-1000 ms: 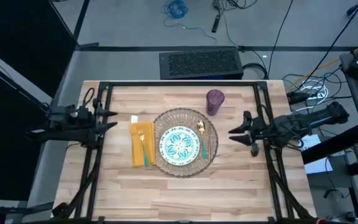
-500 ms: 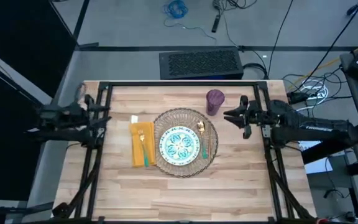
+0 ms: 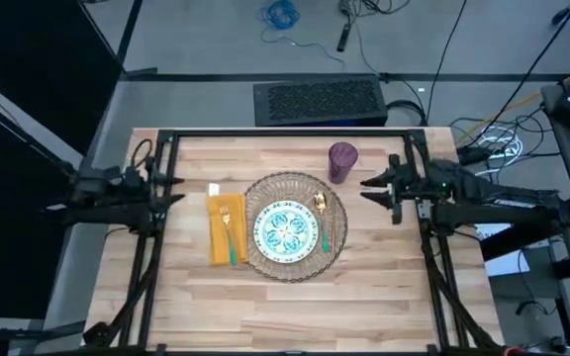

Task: Set table place
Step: Return to Home Position

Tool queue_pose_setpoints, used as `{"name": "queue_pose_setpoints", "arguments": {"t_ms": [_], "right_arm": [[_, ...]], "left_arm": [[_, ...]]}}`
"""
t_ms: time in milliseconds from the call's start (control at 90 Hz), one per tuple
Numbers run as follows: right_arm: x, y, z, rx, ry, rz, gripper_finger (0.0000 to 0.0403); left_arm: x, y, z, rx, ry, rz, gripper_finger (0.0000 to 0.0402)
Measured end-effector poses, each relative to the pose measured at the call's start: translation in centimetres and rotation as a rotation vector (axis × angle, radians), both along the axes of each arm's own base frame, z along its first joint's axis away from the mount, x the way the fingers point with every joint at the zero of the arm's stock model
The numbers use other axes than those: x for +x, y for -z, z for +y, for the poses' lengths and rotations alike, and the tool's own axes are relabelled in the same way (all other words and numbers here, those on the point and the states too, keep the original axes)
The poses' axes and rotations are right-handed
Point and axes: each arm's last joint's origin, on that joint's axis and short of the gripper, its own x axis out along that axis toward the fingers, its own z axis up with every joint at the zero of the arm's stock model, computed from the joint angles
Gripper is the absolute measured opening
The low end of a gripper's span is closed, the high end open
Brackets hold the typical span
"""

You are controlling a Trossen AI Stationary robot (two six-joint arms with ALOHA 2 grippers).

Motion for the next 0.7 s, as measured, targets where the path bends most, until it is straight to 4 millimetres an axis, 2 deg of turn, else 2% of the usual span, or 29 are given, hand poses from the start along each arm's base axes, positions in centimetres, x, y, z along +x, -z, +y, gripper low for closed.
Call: {"name": "queue_pose_setpoints", "arguments": {"t_ms": [167,278,389,500,700], "right_arm": [[-3.4,2.4,0.5,0.076,0.031,-0.086,0.0116],[-4.8,3.6,0.8,0.145,-0.007,-0.187,0.011],[-4.3,4.7,0.8,0.18,-0.018,-0.151,0.011],[-3.7,4.7,0.9,0.164,-0.042,-0.141,0.011],[-3.5,4.2,0.9,0.088,-0.043,-0.185,0.011]], "left_arm": [[0.1,-0.1,0.0,-0.016,0.012,-0.016,0.0178],[0.5,0.1,-0.1,-0.022,0.014,-0.048,0.0178],[1.8,1.4,-0.1,-0.032,0.014,-0.086,0.0178],[2.9,2.7,-0.1,-0.044,0.002,-0.124,0.0178],[3.1,3.1,-0.1,-0.078,-0.026,-0.125,0.0178]]}}
